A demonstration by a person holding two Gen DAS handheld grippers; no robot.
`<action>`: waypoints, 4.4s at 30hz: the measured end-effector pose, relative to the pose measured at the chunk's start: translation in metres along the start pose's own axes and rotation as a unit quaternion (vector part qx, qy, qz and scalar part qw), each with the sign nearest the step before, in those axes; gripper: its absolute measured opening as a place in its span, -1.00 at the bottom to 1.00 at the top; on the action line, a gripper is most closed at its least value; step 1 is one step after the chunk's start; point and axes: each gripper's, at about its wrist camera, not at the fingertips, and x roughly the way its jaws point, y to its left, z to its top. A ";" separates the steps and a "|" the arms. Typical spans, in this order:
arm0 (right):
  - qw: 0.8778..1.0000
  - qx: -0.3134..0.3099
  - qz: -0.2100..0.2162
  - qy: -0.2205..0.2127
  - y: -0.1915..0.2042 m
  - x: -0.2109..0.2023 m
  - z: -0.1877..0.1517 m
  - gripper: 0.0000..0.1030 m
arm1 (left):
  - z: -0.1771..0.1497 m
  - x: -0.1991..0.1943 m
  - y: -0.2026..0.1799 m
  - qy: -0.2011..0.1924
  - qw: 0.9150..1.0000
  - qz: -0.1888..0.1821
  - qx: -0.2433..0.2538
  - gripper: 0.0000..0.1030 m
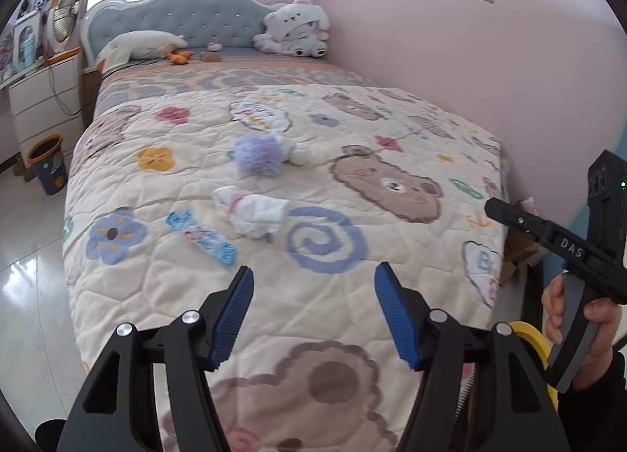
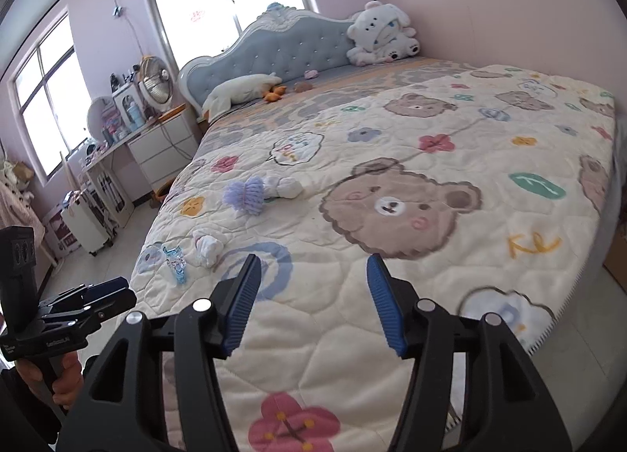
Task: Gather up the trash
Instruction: 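Move both open grippers back over the bed, then grasp the blue-and-white wrapper with the left gripper while the right gripper grasps the white bundle, then carry the wrapper and white bundle in both grippers over the yellow bin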
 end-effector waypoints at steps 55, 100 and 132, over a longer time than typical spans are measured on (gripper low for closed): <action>0.946 -0.297 -0.073 0.111 0.096 0.339 0.082 -0.37 | 0.018 0.107 0.099 0.042 0.992 0.024 -0.119 -0.94; 0.992 -0.119 -0.025 -0.043 0.070 0.045 0.084 -0.37 | 0.031 -0.070 0.017 -0.080 0.996 -0.003 -0.041 -0.95; 0.993 -0.064 -0.071 -0.072 0.041 -0.140 -0.008 -0.36 | 0.005 -0.125 -0.084 -0.103 0.991 -0.062 0.055 -0.94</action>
